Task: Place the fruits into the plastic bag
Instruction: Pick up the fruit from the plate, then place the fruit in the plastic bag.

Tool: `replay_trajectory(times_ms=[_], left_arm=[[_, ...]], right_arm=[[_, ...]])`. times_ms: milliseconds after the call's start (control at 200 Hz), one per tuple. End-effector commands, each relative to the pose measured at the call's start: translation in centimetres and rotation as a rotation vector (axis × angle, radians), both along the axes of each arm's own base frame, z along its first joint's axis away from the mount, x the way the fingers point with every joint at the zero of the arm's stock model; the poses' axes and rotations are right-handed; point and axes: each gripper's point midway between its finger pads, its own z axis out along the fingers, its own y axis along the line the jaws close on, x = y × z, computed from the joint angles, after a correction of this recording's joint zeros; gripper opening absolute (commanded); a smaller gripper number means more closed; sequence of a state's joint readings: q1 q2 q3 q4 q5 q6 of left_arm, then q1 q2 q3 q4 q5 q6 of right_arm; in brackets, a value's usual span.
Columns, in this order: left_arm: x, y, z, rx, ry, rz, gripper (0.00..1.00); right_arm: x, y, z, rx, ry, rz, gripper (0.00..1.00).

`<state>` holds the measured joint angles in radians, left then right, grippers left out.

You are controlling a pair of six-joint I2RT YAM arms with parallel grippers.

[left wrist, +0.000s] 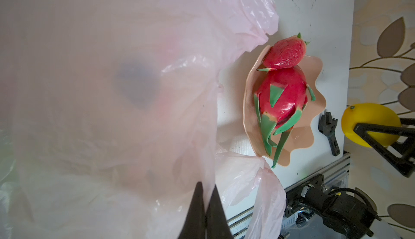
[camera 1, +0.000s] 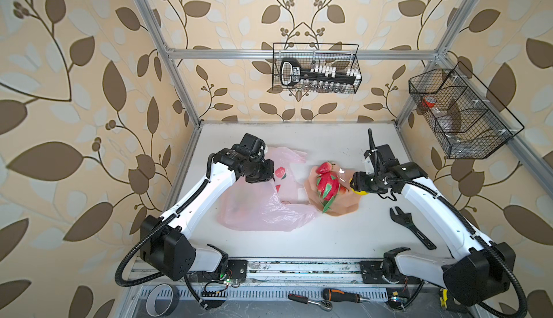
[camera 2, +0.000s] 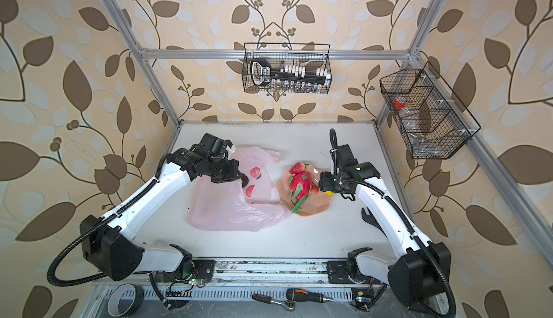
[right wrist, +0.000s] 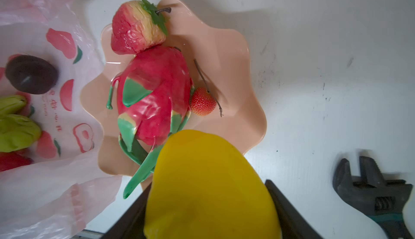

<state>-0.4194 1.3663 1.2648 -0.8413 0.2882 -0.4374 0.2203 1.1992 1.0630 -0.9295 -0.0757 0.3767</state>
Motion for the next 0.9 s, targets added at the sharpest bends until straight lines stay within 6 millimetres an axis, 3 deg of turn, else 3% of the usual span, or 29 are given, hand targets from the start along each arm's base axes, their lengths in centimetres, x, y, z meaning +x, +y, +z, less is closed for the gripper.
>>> replay_trajectory(times_ms=[0,230,675,790,895], left_arm=[[0.4,-0.8,1.9,-0.037,-0.041,-0.014,0.0],[0.3,-0.8,2.0,-0.037,-0.044,-0.015,0.0],[0.2,-0.9,2.1,-0.038,-0.045,-0.02,0.0],[0.3,-0.9,2.1,-0.038,-0.045,-0.019,0.0],[0.2,-1.0,2.1,-0.038,-0.045,-0.02,0.0]], right_arm=[[-0.2,2.0,0.3,0.211,0.007,-0.001,0.54],[1.0,4.3,1.2,0.602,-0.029,-0.088,0.53],[1.8,5.1,0.5,0.694,-0.019,-0.131,0.52],[2.7,6.5,0.5,0.744,-0.033,-0.137,0.52],[3.3,9.2,0.4,0.761,-0.018,-0.107,0.52]])
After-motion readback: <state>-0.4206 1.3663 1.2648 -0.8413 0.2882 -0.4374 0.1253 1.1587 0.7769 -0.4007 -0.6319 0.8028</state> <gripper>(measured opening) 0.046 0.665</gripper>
